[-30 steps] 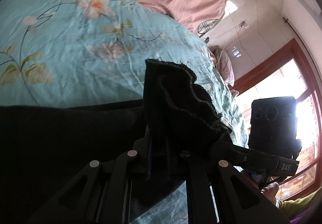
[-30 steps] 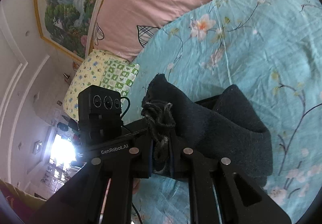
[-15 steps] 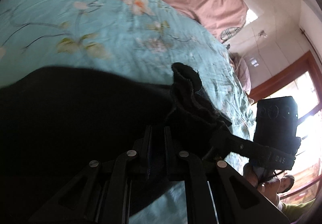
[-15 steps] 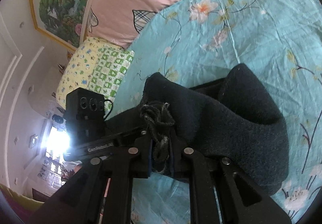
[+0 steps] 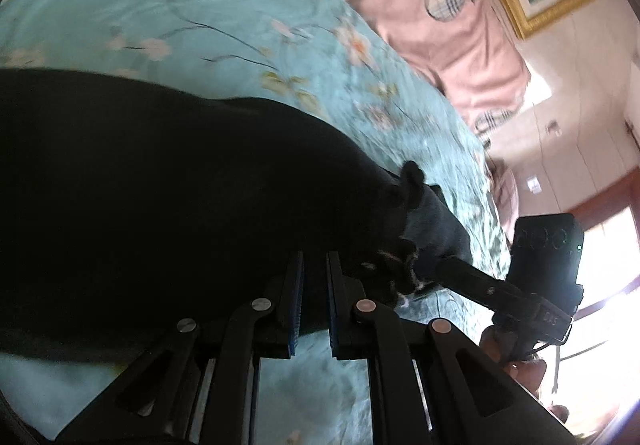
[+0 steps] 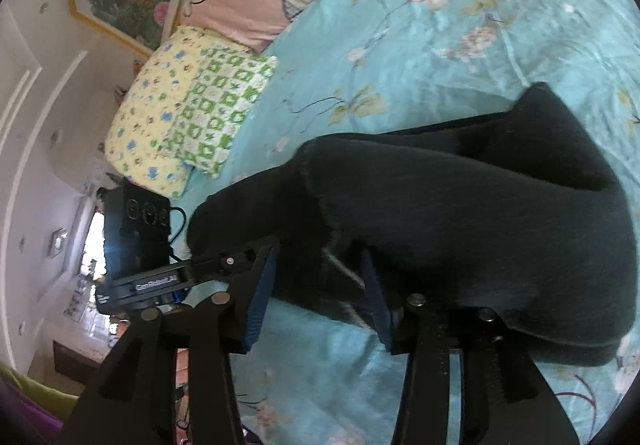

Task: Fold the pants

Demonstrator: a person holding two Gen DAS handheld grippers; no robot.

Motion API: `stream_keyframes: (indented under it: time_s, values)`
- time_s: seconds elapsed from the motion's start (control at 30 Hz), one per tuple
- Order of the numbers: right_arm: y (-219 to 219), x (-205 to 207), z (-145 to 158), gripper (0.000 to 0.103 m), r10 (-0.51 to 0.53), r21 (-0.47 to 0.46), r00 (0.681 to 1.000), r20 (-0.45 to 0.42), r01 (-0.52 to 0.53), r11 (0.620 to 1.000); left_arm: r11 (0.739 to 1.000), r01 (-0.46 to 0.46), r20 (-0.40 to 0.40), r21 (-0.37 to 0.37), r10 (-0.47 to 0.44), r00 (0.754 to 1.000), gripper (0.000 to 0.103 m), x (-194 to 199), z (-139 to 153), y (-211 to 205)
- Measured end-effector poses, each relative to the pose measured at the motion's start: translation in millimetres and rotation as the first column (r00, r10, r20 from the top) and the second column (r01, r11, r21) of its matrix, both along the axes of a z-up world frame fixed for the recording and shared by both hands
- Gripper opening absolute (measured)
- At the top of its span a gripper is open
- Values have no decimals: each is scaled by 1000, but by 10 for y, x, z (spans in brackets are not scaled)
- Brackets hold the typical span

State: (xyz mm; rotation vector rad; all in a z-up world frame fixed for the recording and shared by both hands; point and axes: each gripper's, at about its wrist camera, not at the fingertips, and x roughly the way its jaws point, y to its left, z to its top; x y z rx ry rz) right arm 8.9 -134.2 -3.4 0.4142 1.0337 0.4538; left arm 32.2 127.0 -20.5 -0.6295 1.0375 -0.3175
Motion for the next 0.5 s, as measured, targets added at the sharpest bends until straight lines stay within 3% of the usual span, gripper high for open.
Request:
stream_keyframes:
  time_s: [0.27,0.37,0.5]
  values:
    - [438,143,68,46,130,-13,991,12,-130,991,985,-166,-19,-44,166,986,15,-423,79,483]
    - [690,231,67,46,201,-39,979,12,-201,979,963,-268,-28,-26,267,963,15,-610,111,688]
    - [951,353,73,46,265,-54,964,15,-263,963,947,-321,-46,-23,320,946,16,-785,106,872]
